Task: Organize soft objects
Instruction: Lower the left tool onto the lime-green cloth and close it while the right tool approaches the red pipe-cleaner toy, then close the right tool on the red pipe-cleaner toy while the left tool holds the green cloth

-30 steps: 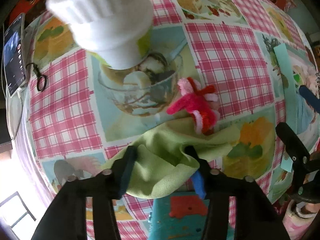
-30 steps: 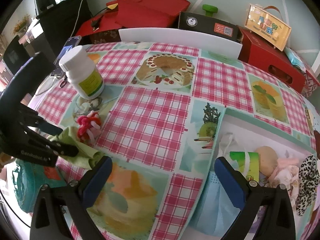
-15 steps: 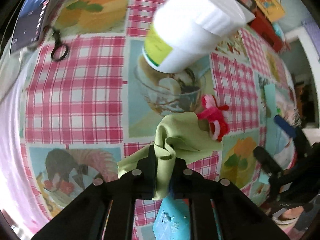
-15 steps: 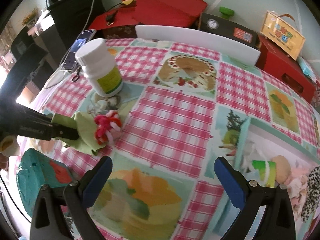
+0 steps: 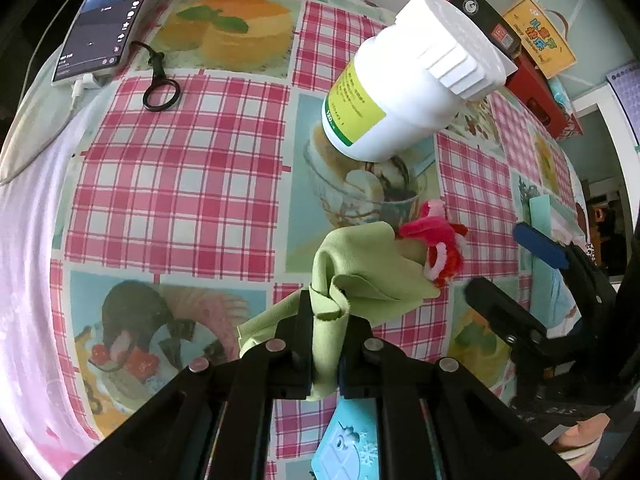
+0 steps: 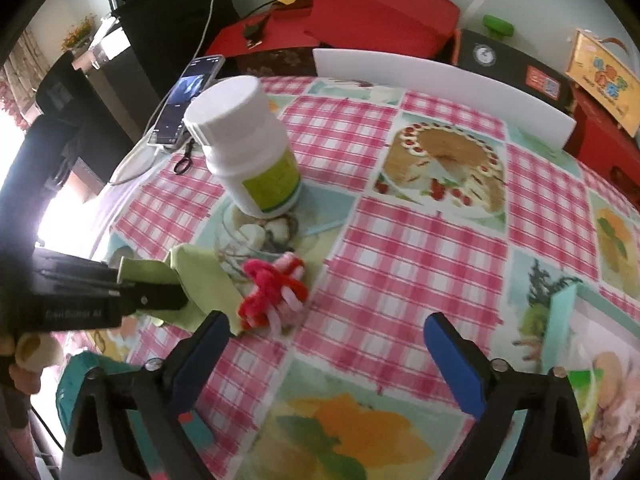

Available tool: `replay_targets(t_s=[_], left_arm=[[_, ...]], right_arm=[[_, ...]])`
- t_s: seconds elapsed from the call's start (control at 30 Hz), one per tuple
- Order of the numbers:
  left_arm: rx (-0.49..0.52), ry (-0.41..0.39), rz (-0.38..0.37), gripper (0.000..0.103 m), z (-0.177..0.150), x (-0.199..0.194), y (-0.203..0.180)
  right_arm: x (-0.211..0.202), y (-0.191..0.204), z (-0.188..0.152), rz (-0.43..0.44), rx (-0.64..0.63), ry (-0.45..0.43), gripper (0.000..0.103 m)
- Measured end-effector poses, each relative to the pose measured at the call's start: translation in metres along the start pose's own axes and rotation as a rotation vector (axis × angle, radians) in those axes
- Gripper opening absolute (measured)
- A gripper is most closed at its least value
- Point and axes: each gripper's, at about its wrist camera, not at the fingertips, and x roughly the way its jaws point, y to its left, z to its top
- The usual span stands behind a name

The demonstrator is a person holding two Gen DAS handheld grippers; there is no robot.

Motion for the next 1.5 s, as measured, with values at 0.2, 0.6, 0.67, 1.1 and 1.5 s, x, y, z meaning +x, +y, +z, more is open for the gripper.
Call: replay_targets(t_s=[0.2,0.6,0.67,1.1,1.5], left_arm=[[0.001,-0.008,-0.006,0.009,0.001,0.002,-0.012],[0.012,-0.013,-0.014,0.009,-0.001,-0.001,-0.010],[0.010,-0.013,-0.014,0.009,-0.001,0.000,-0.010],[-0.020,-0.026,-0.021,0.009,-0.003,-0.001,-0.007],[-0.091,-0.072,-0.049,0.009,-0.018,-0.007,0.004]], right_arm=[[0.018,0.009,0.005,0.004,-0.029,0.028,0.089],[0.033,0.021,0.012,-0.015,-0.072,0.043,0.073],[0.034,0.023,0.014,-0.015,-0.073,0.040,0.065],[0.021,-0.005,0.003,-0.004,-0.009,0.027,0.038],[0.011,-0.008,-0.008,0.035,-0.017,0.006,0.023]])
